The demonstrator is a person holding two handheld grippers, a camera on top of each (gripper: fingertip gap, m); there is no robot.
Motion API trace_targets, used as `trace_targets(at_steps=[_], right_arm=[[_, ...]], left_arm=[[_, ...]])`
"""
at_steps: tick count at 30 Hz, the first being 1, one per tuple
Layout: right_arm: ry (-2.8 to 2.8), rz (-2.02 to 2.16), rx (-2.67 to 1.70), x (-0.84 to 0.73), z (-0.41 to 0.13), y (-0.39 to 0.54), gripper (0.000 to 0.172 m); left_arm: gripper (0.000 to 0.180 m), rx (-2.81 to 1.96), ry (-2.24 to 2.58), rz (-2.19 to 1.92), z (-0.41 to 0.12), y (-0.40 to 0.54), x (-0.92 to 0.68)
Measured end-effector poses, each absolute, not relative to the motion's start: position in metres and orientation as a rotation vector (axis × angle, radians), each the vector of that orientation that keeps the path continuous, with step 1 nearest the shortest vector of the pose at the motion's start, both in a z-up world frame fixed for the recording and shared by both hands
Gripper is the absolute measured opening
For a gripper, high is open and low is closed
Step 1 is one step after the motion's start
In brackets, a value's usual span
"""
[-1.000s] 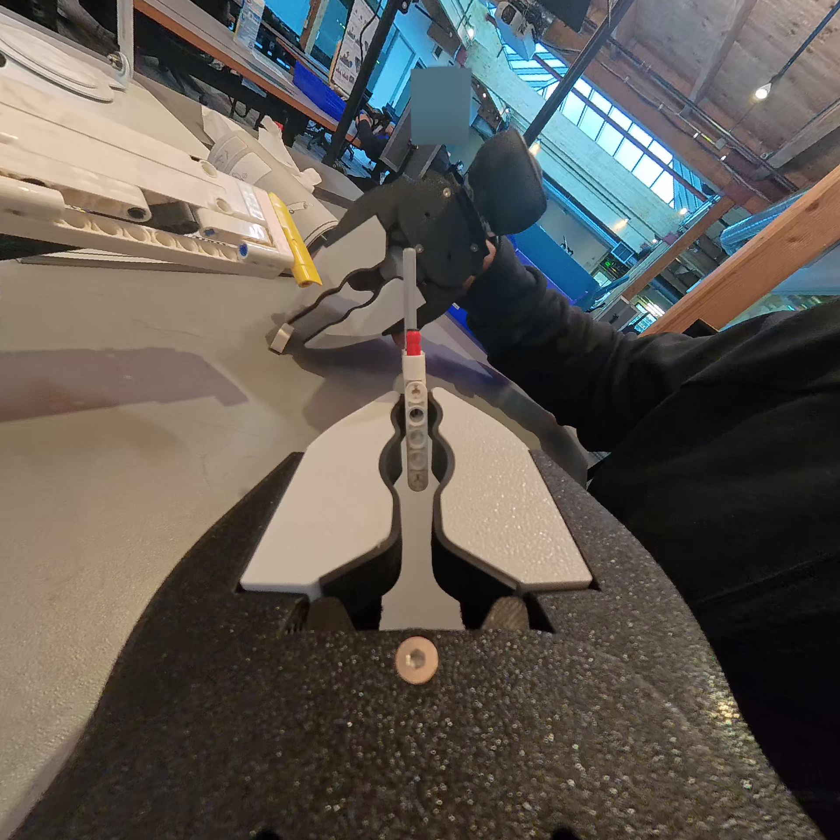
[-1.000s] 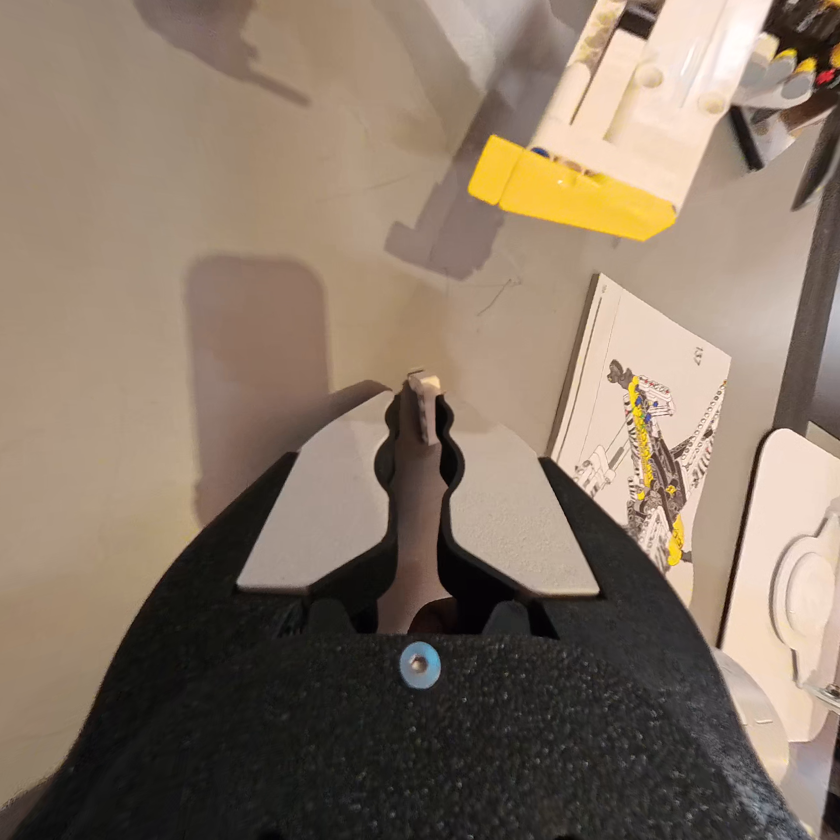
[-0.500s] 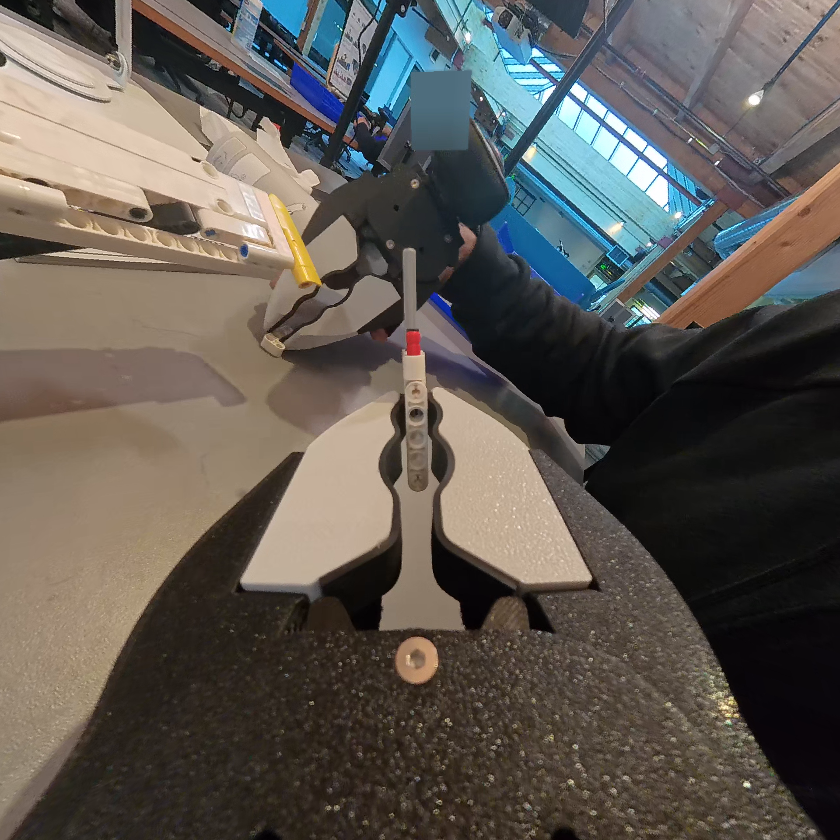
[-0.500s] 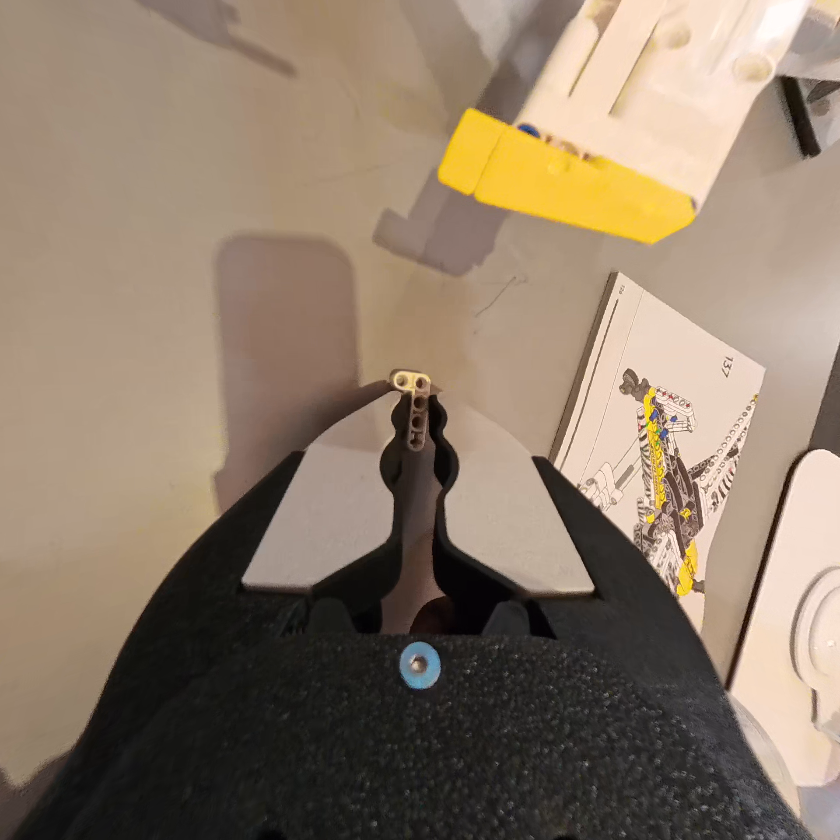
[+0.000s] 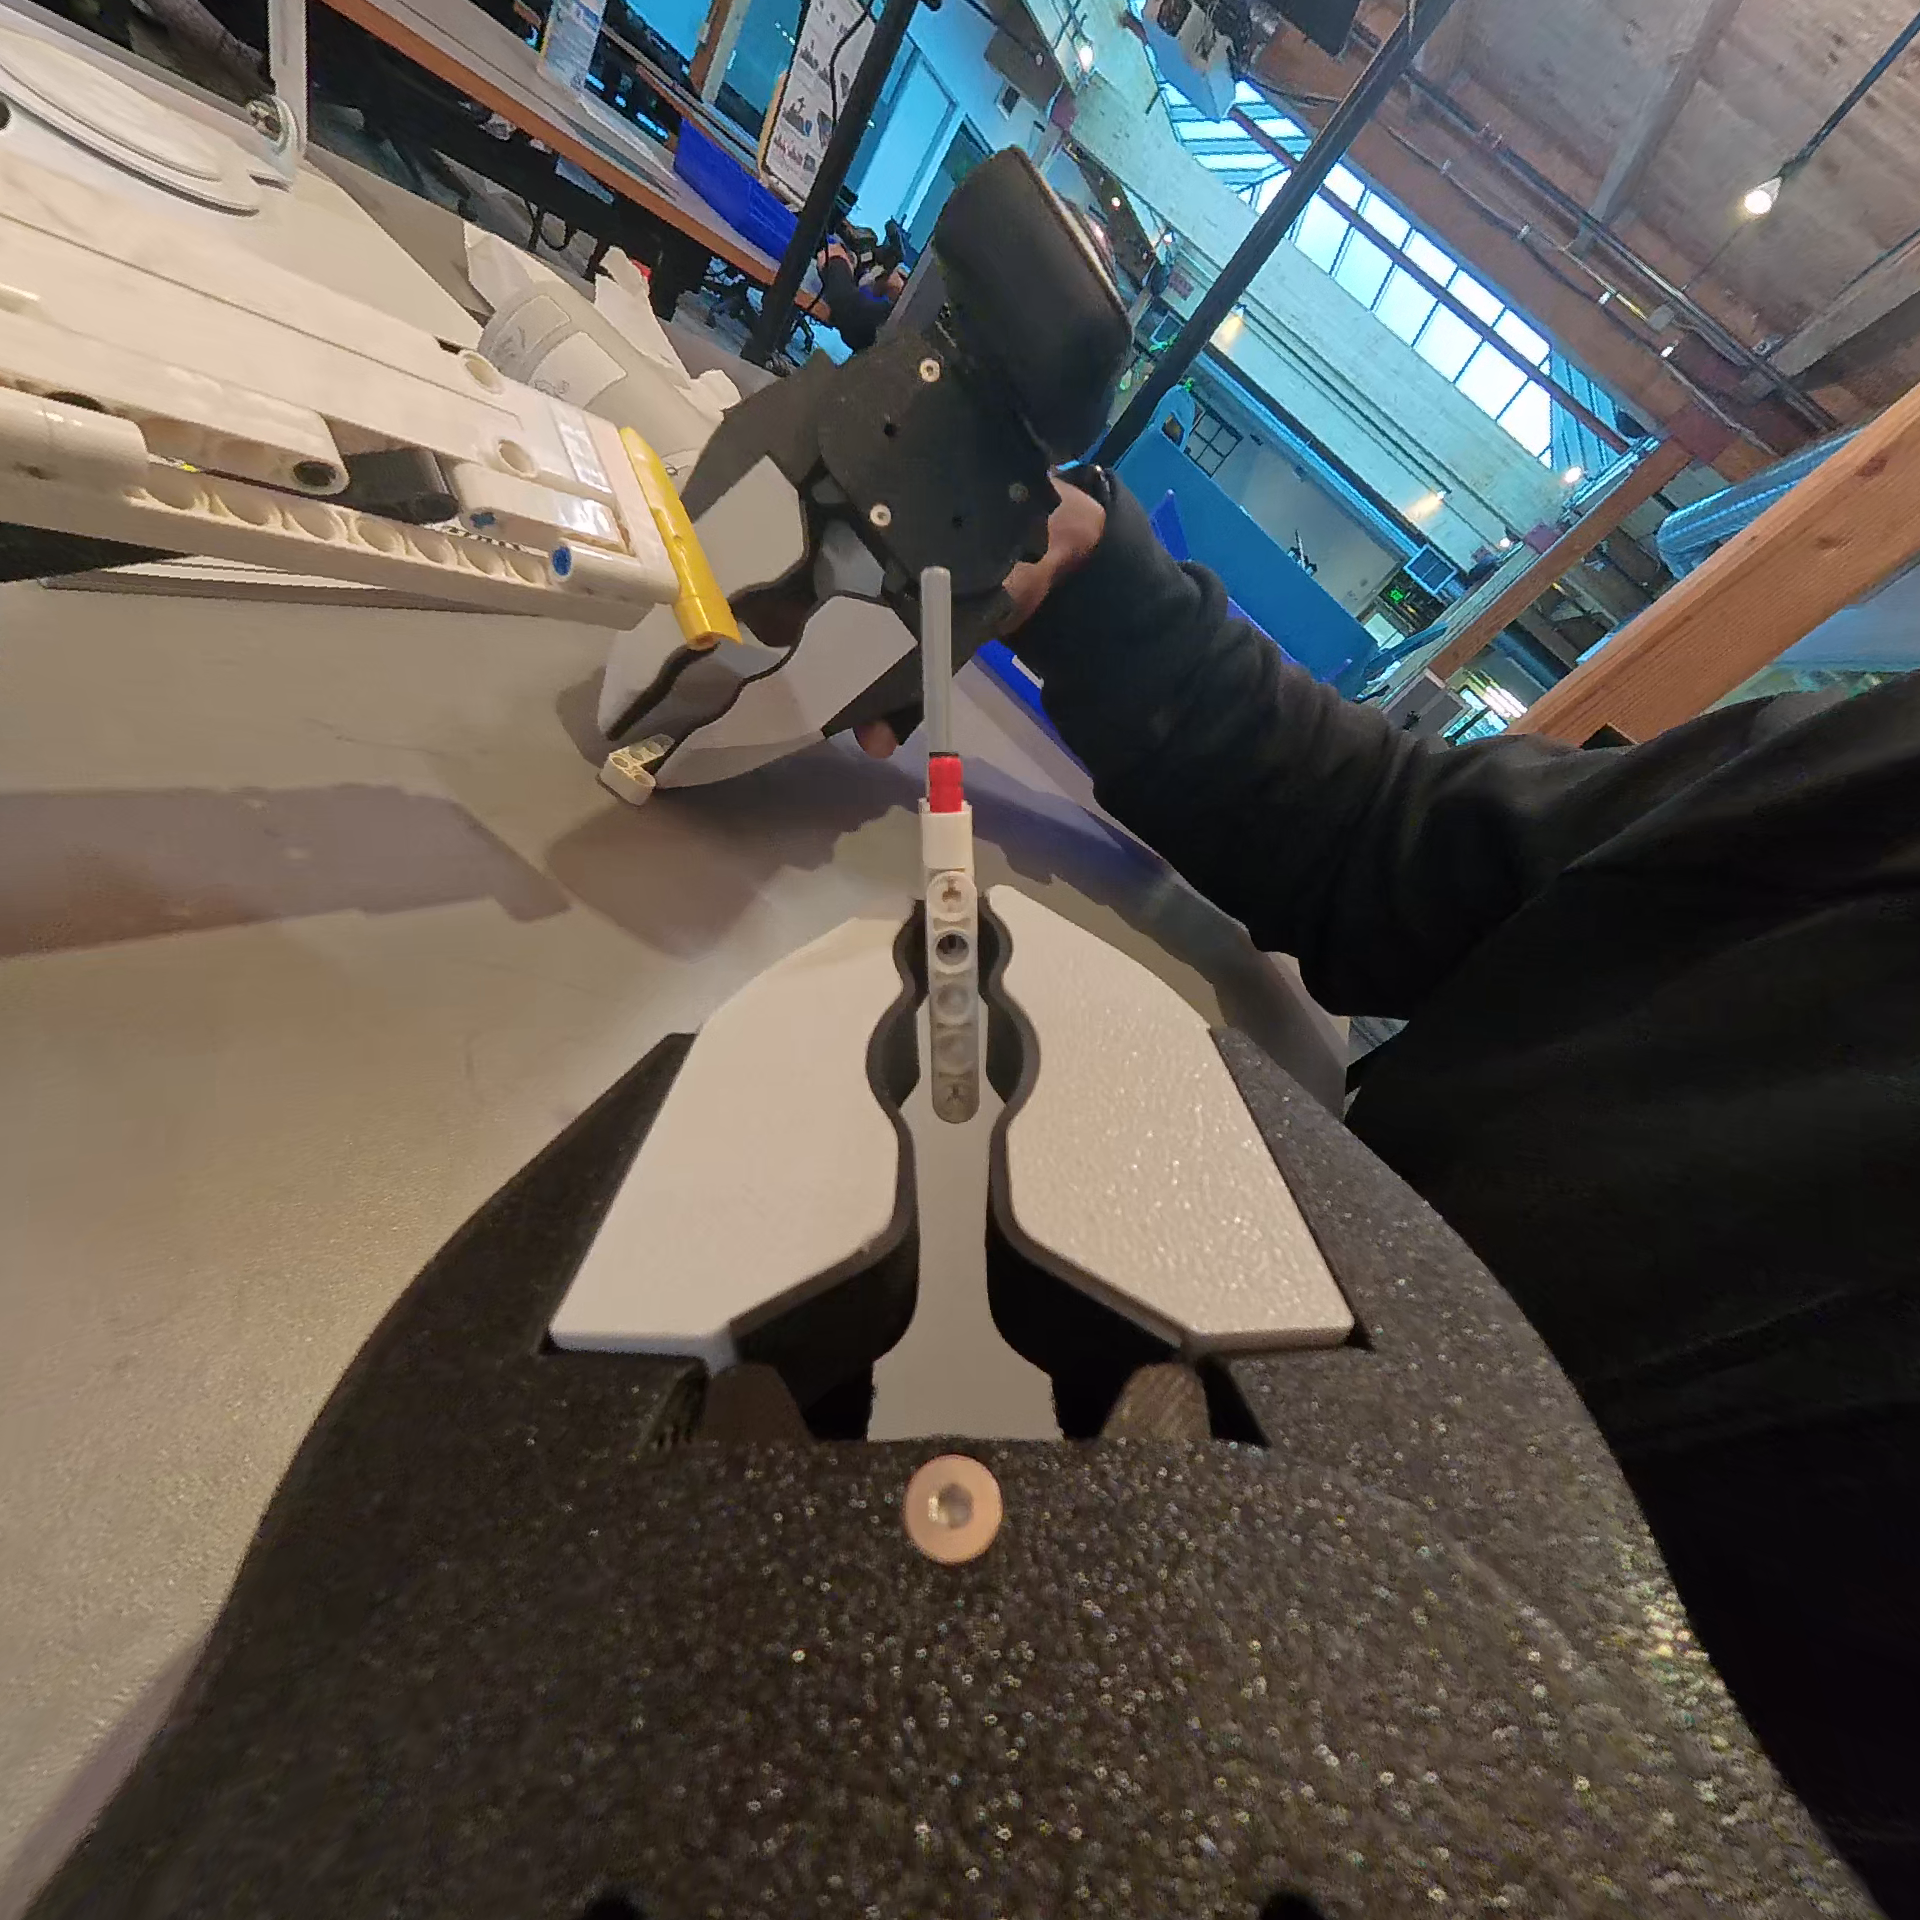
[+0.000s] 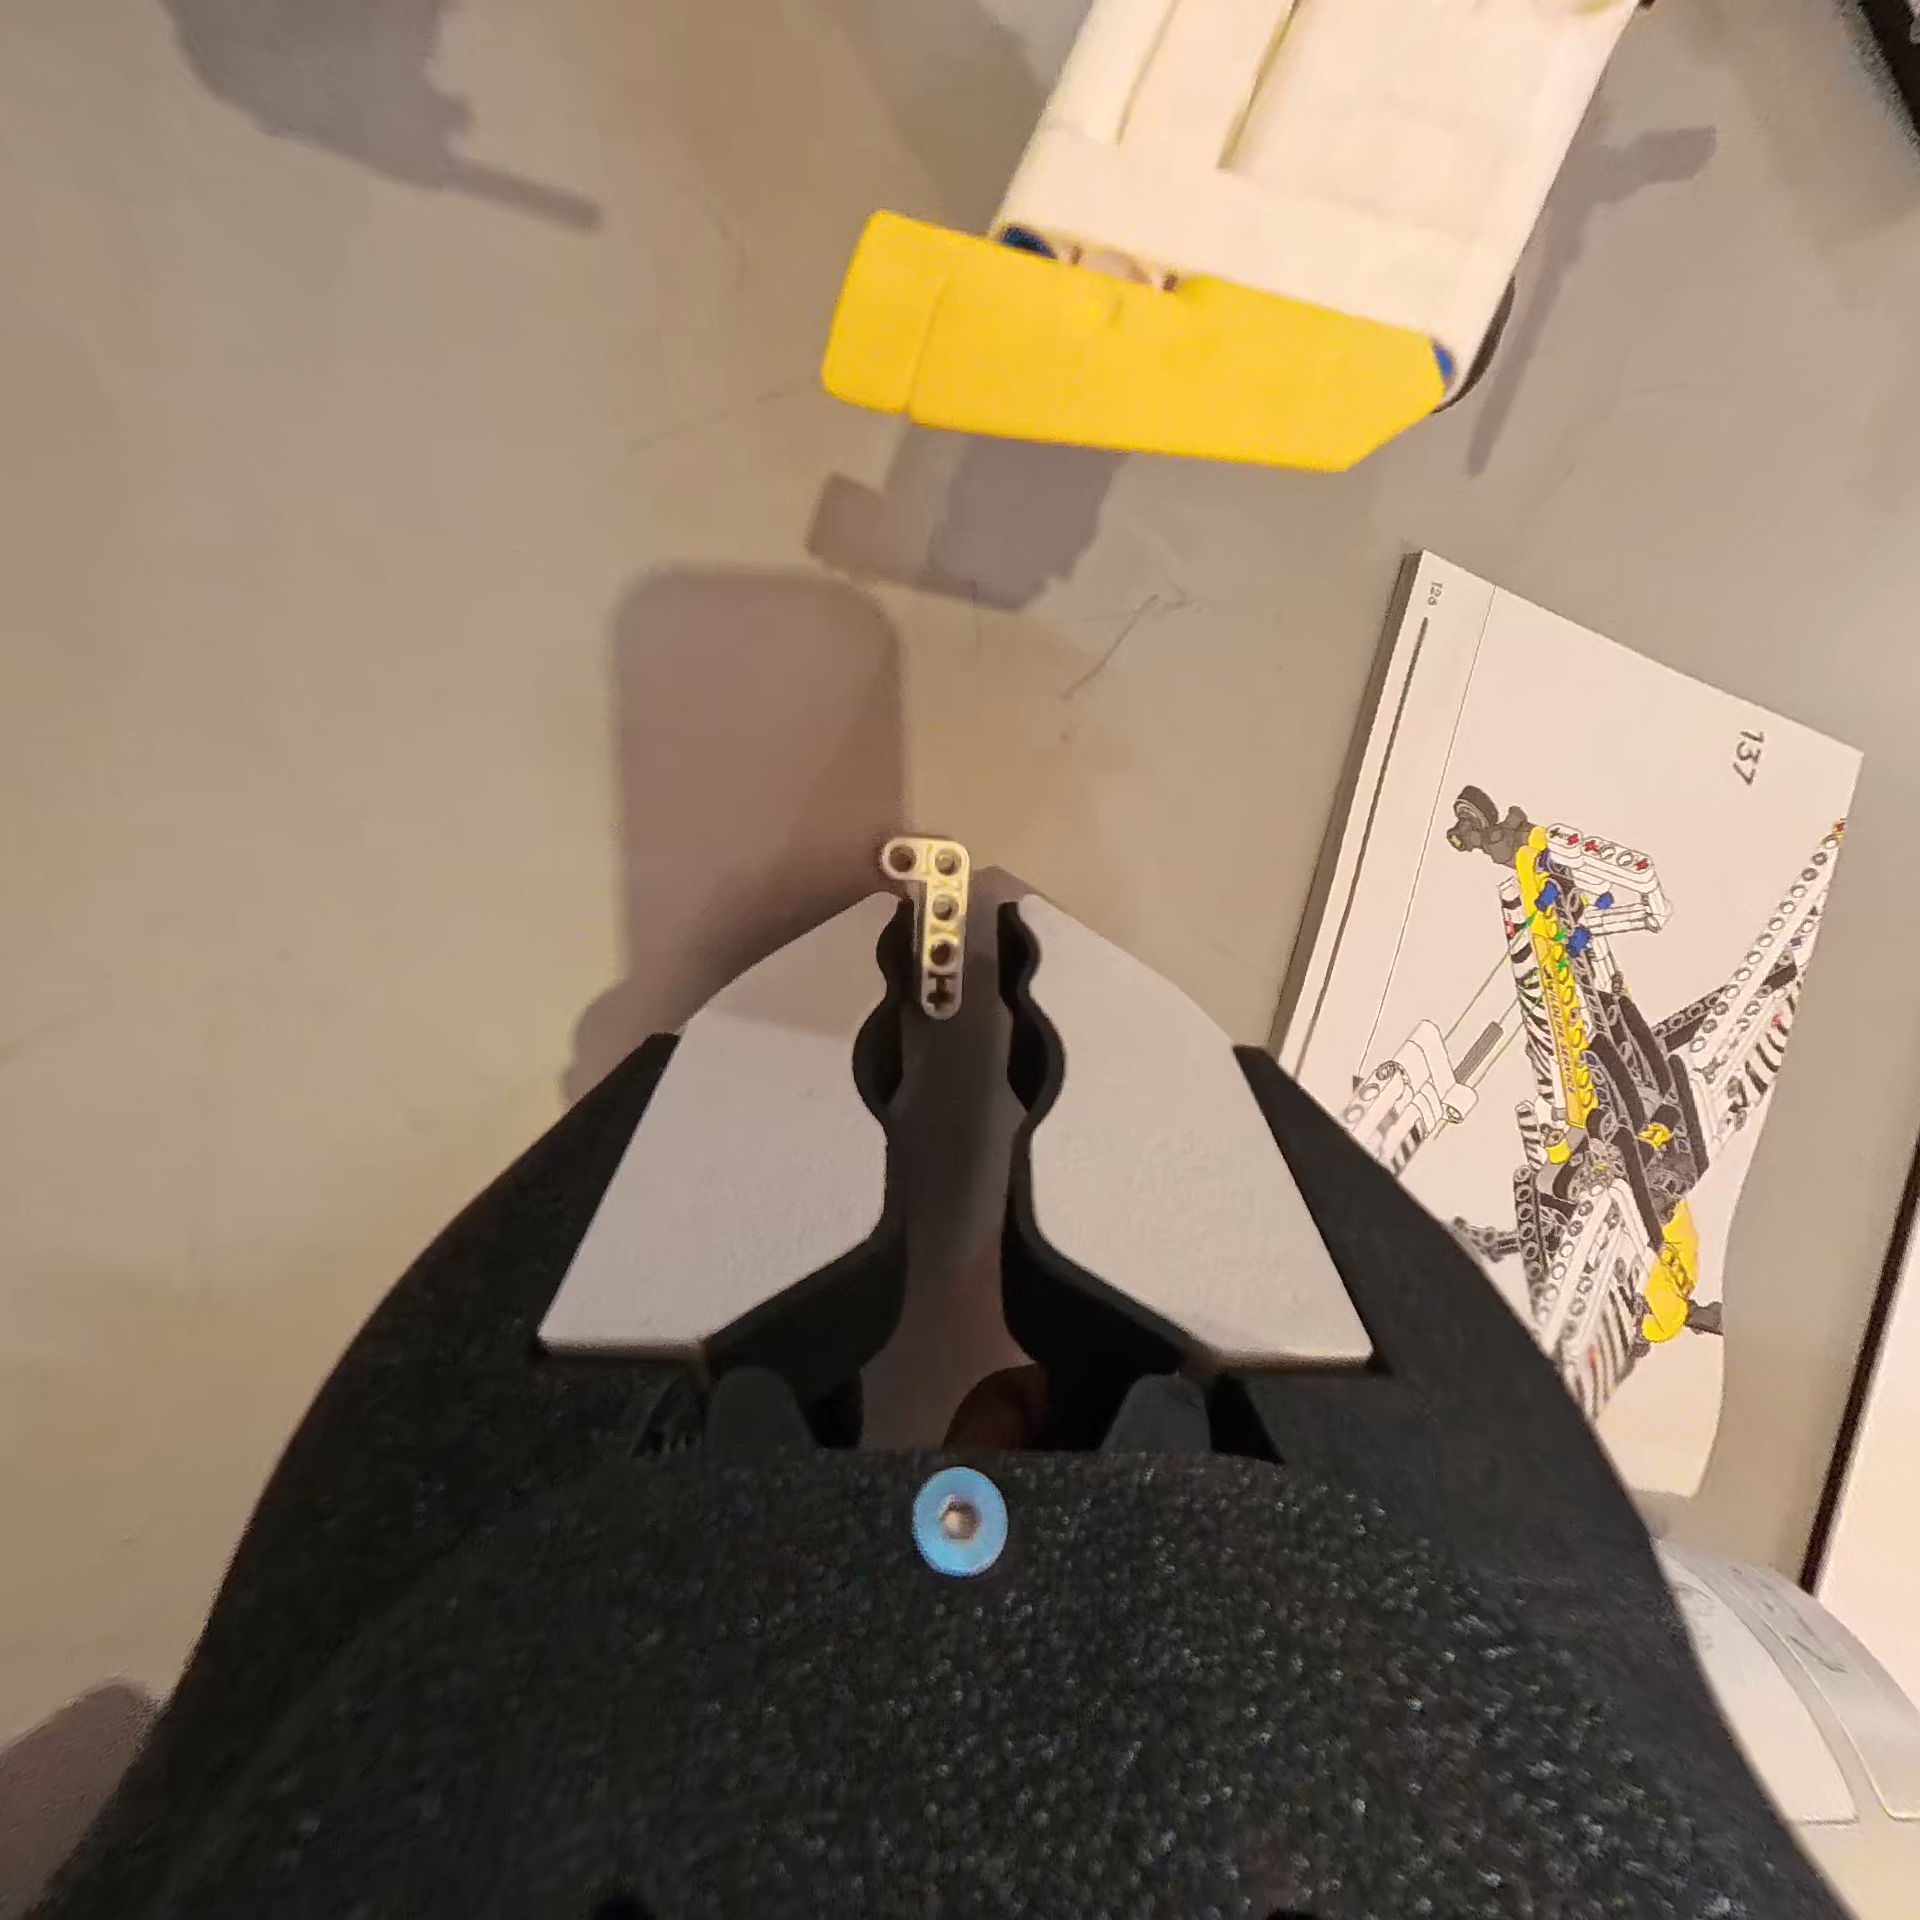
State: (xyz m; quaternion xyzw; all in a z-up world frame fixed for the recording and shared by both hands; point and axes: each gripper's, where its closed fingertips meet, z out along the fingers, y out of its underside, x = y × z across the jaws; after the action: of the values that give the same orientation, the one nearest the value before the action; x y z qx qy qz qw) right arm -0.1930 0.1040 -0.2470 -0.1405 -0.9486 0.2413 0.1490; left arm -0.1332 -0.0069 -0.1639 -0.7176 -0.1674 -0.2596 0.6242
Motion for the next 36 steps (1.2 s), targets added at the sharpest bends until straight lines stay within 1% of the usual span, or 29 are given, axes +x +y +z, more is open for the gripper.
trace_targets(at_steps=[2,9,23,27,32,36], right_arm=[[-2.735,0.698,-0.408,-0.190,-0.248,0.103,0.008],[-2.708,0.781,-0.320,-0.169,-0.245,0.099,0.008],[-2.456,1.333,-0.449,-0.138,-0.198,0.088,0.007],[-2.460,1.265,-0.423,-0.129,-0.206,0.098,0.007],[-2.312,1.348,-0.395,-0.124,-0.188,0.098,0.007],[-2.266,1.348,-0.390,-0.122,-0.186,0.094,0.007]], left_arm=[[0.008,-1.651,-0.387,-0.592,-0.164,-0.006,-0.134],[0.008,-1.683,-0.382,-0.567,-0.168,-0.002,-0.132],[0.008,-1.848,-0.328,-0.553,-0.184,0.026,-0.116],[0.008,-1.908,-0.295,-0.516,-0.184,0.037,-0.118],[0.008,-1.936,-0.276,-0.478,-0.187,0.053,-0.120],[0.008,-1.938,-0.274,-0.474,-0.195,0.058,-0.115]])
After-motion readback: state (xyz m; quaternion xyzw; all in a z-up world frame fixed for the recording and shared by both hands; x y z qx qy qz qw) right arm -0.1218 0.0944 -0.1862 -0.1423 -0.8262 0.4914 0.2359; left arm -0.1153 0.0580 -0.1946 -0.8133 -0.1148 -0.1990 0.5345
